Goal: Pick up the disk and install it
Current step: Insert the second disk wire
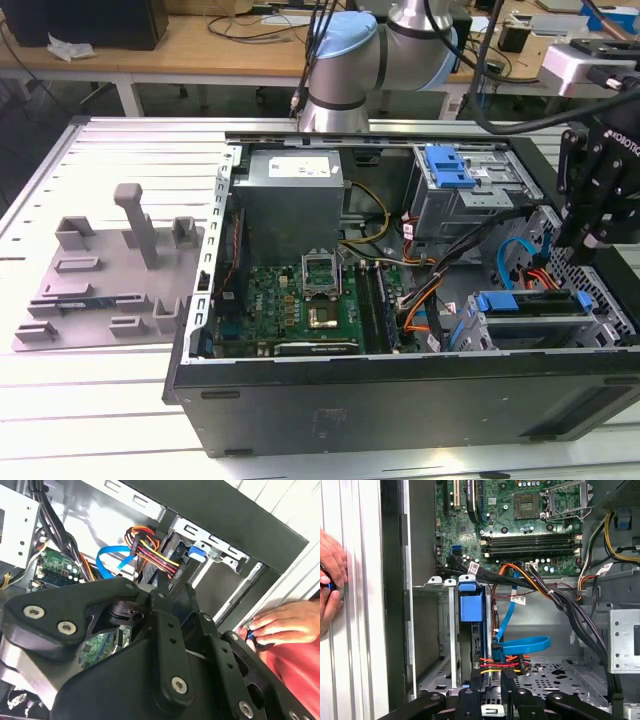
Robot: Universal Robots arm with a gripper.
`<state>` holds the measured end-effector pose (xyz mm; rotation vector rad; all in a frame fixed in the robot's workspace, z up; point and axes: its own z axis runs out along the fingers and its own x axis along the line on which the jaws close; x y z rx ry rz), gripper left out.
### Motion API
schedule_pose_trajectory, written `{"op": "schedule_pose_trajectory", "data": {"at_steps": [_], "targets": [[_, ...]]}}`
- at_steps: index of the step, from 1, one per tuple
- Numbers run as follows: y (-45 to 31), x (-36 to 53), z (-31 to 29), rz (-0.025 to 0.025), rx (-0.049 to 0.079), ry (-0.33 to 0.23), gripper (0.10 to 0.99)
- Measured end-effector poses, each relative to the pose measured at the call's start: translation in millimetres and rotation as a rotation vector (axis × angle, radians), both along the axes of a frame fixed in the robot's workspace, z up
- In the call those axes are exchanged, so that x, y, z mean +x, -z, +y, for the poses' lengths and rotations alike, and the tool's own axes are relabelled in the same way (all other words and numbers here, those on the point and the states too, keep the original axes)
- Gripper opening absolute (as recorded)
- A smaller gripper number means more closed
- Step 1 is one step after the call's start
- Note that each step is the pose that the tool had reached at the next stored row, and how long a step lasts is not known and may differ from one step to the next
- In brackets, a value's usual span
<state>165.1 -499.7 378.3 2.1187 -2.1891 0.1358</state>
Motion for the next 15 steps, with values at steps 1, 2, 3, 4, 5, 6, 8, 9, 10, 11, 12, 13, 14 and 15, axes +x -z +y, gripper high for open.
{"op": "schedule_pose_trajectory", "data": {"at_steps": [1, 2, 3, 4, 5, 6, 8, 9, 10, 11, 12, 13, 14, 15], "targets": [[0.0, 0.0, 0.0, 0.0021, 0.000, -0.005, 0.302], [0.0, -0.1, 0.1, 0.0052, 0.001, -0.015, 0.302], [0.1, -0.3, 0.2, 0.0072, 0.002, -0.025, 0.302], [0.4, -3.6, 1.6, 0.0072, 0.002, -0.030, 0.302], [0.7, -8.0, 2.3, 0.0072, 0.002, -0.030, 0.302], [1.0, -11.5, 2.6, 0.0073, 0.002, -0.030, 0.302], [2.1, -14.9, 2.8, 0.0073, 0.002, -0.030, 0.302], [2.7, -15.8, 2.8, 0.0072, 0.002, -0.030, 0.302], [4.6, -16.8, 2.8, 0.0072, 0.002, -0.030, 0.302], [5.7, -16.8, 2.9, 0.0072, 0.002, -0.030, 0.302], [6.4, -16.9, 2.9, 0.0072, 0.002, -0.030, 0.302], [7.1, -17.0, 2.8, 0.0072, 0.002, -0.030, 0.302], [7.5, -17.0, 2.8, 0.0072, 0.002, -0.030, 0.302], [8.2, -17.4, 2.8, 0.0073, 0.002, -0.030, 0.302]]}}
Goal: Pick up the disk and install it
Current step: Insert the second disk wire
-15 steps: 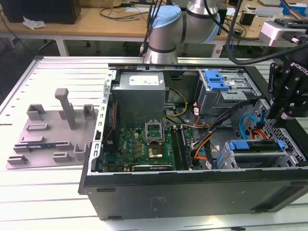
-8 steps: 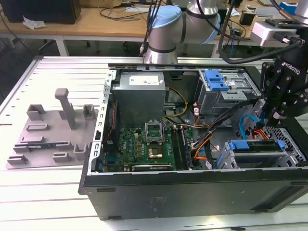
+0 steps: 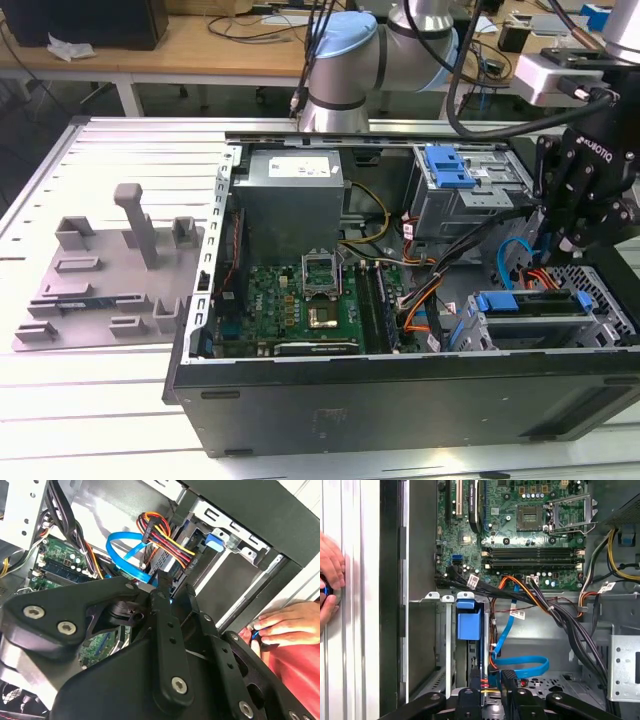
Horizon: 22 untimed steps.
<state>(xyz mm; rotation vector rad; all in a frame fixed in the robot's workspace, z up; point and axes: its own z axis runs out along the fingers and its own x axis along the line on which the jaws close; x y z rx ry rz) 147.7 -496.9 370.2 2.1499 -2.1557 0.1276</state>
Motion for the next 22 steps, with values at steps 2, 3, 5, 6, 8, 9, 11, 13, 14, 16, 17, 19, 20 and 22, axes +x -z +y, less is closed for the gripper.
{"op": "schedule_pose_trajectory", "data": {"at_steps": [2, 3, 5, 6, 8, 9, 11, 13, 14, 16, 17, 19, 20, 22], "targets": [[0.9, -2.3, 0.0, -0.0010, 0.000, 0.000, 0.302], [1.2, -3.3, 0.0, -0.0018, 0.000, 0.000, 0.302], [1.4, -3.5, 0.0, -0.0023, 0.000, 0.000, 0.302], [1.6, -3.6, 0.0, -0.0025, 0.000, 0.000, 0.302], [1.9, -3.7, -0.2, -0.0025, 0.000, 0.002, 0.161], [1.9, -3.7, -0.5, -0.0025, 0.001, 0.003, 0.161], [1.8, -3.6, -0.8, -0.0024, 0.002, 0.003, 0.161], [1.8, -3.6, -2.0, -0.0025, 0.008, 0.003, 0.161], [1.8, -3.6, -3.0, -0.0024, 0.013, 0.003, 0.161], [1.8, -3.7, -5.2, -0.0025, 0.029, 0.003, 0.161], [1.8, -3.6, -6.1, -0.0028, 0.039, 0.003, 0.161], [1.8, -3.7, -8.1, -0.0047, 0.063, 0.003, 0.161], [1.8, -3.7, -9.3, -0.0053, 0.070, 0.003, 0.161], [1.9, -3.7, -14.3, -0.0089, 0.082, 0.003, 0.161]]}}
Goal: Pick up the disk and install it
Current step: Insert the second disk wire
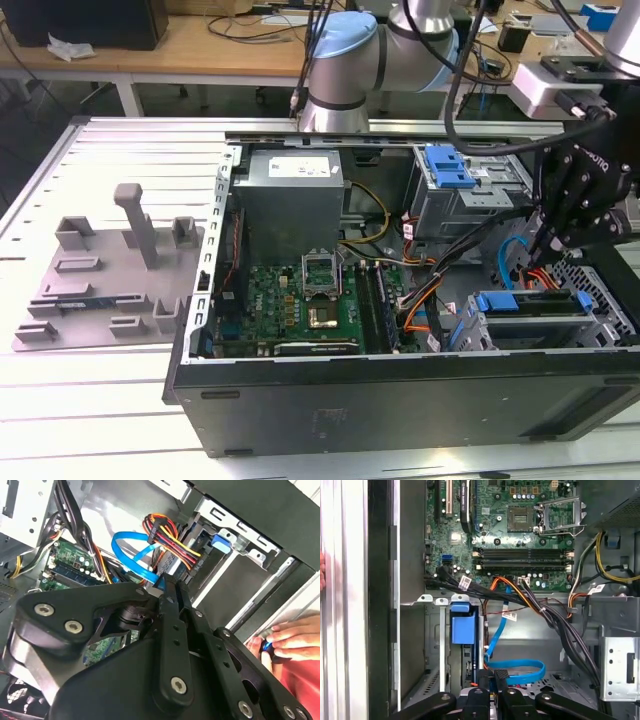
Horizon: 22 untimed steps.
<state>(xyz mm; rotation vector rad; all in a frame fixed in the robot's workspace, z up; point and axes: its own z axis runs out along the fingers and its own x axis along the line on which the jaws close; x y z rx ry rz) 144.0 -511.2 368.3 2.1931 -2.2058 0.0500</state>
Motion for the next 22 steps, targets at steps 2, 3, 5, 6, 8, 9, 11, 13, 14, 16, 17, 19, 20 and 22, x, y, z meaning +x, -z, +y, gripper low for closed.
{"op": "schedule_pose_trajectory", "data": {"at_steps": [2, 3, 5, 6, 8, 9, 11, 13, 14, 16, 17, 19, 20, 22], "targets": [[0.0, 0.0, -1.9, -0.0128, 0.004, 0.000, 0.161], [0.1, -0.1, -2.0, -0.0175, 0.005, 0.000, 0.161], [0.1, -0.3, -2.4, -0.0239, 0.005, 0.000, 0.161], [0.1, -0.4, -2.5, -0.0267, 0.005, 0.001, 0.161], [0.1, -1.0, -2.7, -0.0290, 0.005, 0.005, 0.161], [0.2, -1.2, -2.8, -0.0292, 0.005, 0.006, 0.161], [0.4, -1.5, -3.8, -0.0292, 0.005, 0.008, 0.161], [0.4, -2.3, -5.5, -0.0292, 0.005, 0.009, 0.161], [0.3, -2.2, -5.6, -0.0293, 0.005, 0.008, 0.161], [0.4, -2.8, -7.2, -0.0296, 0.005, 0.009, 0.161], [0.5, -3.7, -9.6, -0.0306, 0.006, 0.009, 0.161], [0.8, -4.7, -12.1, -0.0327, 0.009, 0.009, 0.161], [1.0, -5.4, -13.2, -0.0348, 0.013, 0.009, 0.161], [1.3, -6.3, -14.8, -0.0374, 0.016, 0.009, 0.161]]}}
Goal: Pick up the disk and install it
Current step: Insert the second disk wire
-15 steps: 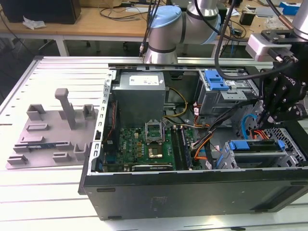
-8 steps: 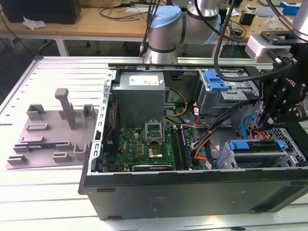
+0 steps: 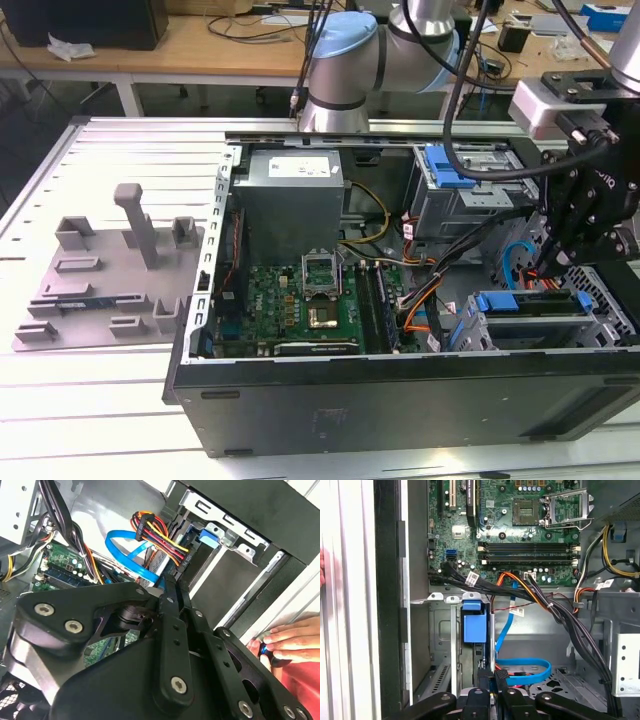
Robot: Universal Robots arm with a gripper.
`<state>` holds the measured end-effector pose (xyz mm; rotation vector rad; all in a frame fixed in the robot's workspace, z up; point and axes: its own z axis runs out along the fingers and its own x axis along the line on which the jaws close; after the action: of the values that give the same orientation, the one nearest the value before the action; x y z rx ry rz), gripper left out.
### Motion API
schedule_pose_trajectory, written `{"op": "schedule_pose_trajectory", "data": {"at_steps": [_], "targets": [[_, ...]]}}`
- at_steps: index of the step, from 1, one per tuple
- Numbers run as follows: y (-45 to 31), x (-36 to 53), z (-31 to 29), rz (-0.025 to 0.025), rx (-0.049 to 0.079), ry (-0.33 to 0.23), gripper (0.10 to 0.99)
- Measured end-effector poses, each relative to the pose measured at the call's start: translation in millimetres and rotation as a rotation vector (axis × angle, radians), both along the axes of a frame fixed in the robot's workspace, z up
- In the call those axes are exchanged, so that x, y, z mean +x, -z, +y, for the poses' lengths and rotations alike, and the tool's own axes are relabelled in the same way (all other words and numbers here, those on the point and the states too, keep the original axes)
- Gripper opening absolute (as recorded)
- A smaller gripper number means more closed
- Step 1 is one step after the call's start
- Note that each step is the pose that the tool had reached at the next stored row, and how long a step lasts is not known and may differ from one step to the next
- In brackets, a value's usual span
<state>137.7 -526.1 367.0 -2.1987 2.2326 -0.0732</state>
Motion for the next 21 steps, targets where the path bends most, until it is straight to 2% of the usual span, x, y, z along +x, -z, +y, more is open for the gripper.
{"op": "schedule_pose_trajectory", "data": {"at_steps": [3, 6, 21], "targets": [[0.8, -0.1, -3.3, -0.0017, 0.007, 0.000, 0.161], [2.4, -0.1, -6.4, -0.0033, 0.020, 0.000, 0.161], [10.0, -1.9, -12.8, -0.0064, 0.036, 0.000, 0.161]]}}
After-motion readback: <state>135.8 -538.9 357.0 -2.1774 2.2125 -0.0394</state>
